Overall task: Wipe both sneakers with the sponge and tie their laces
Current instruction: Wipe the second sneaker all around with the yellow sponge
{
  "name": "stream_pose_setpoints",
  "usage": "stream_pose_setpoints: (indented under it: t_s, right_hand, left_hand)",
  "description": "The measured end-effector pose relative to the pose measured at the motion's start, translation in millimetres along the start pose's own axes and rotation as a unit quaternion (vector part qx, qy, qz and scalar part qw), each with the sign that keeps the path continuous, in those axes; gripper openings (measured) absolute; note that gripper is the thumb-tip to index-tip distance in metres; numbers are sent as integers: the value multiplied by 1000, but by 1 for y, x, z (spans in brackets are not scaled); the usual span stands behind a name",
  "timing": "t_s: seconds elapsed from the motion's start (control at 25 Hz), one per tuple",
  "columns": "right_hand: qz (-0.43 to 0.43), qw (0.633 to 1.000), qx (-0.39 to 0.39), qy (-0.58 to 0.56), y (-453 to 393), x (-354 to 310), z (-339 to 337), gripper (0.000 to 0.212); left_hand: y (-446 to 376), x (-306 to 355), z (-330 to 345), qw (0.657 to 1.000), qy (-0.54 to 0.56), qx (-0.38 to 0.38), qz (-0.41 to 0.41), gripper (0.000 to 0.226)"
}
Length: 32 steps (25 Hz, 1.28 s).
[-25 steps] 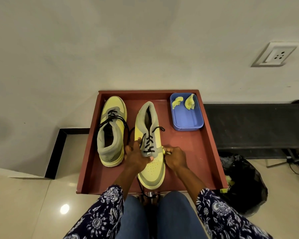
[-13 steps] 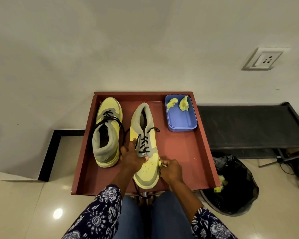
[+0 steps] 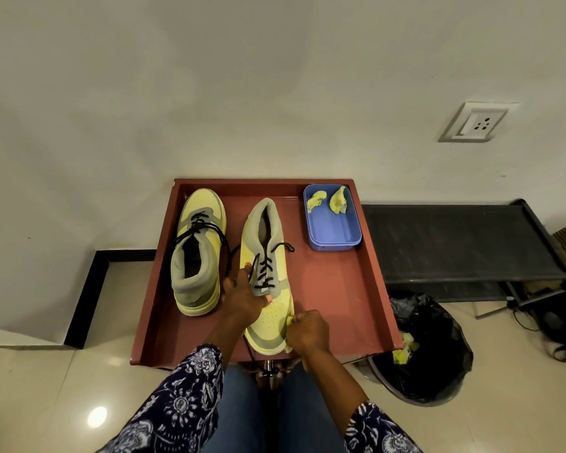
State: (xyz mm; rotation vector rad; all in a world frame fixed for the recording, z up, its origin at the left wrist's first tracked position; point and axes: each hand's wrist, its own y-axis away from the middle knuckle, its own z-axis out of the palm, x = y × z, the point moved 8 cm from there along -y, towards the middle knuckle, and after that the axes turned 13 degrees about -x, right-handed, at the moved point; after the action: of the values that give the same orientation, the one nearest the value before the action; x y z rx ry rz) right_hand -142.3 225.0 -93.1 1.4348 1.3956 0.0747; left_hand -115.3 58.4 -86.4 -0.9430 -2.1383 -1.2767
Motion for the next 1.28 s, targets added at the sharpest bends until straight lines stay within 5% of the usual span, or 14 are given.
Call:
stream_pose_setpoints:
  t_s: [0.12, 0.4, 0.92, 1.28]
  right_hand:
    - [6, 999, -23, -27, 1, 3, 11, 31]
    - [20, 944, -80, -320, 8, 17, 19, 21]
    - [5, 883, -87, -462, 14, 19, 0, 20]
    - [-52, 838, -90, -536, 16, 13, -22, 24]
  left_hand:
    - [4, 5, -3, 1000, -15, -12, 24, 83]
    - [3, 5, -18, 996, -63, -30, 54, 78]
    - [2, -2, -31, 972, -193, -101, 88, 80]
    - [26, 74, -37, 975, -102, 104, 167, 67]
